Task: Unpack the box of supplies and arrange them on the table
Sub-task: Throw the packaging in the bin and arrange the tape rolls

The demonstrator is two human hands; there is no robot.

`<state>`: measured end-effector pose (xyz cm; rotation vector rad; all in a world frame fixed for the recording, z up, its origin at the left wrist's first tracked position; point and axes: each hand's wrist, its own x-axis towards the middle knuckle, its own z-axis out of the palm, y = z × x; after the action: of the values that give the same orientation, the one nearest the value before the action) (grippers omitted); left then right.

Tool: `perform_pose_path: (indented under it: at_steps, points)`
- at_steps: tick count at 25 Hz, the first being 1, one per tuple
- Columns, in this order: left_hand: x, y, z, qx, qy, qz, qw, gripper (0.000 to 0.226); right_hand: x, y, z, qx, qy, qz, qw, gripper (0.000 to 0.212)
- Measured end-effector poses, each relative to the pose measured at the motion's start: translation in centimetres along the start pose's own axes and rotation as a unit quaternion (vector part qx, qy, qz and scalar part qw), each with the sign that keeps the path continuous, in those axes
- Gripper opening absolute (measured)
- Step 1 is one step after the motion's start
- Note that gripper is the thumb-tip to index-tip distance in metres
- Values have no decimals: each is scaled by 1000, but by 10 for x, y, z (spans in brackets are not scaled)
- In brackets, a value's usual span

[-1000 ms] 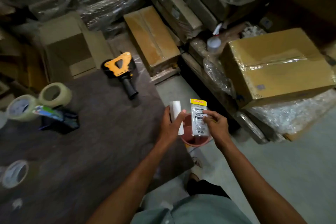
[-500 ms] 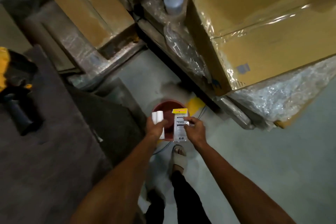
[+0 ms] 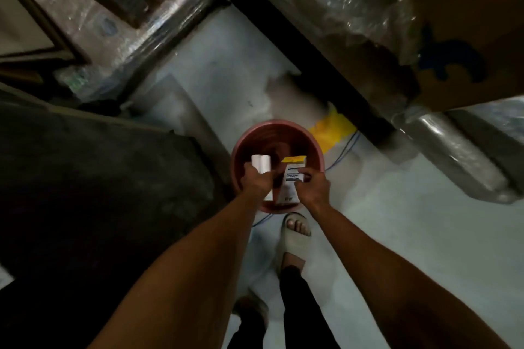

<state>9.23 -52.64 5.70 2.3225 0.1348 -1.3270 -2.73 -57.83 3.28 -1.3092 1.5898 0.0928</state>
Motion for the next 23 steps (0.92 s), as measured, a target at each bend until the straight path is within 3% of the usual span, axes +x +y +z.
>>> perform_pose_path:
  at_steps: [7, 9, 15, 19, 23]
  points:
    - [49, -20, 15, 76, 17, 22, 997, 71, 21, 20, 39, -9, -50, -20, 998, 33]
    - [46, -19, 12, 75, 28, 31, 996, 60, 15, 20, 35, -29, -59, -28, 997, 33]
    - [-5, 3, -17, 97, -12, 92, 991, 34, -23, -15, -2, -15, -45, -42, 998, 29]
    - [-57, 27, -46, 181, -58, 149, 970, 34, -66, -60, -36, -10, -45, -51, 998, 30]
    - [-129, 62, -86, 209, -37, 215, 953, 29, -123, -113, -72, -13, -14, -97, 995, 31]
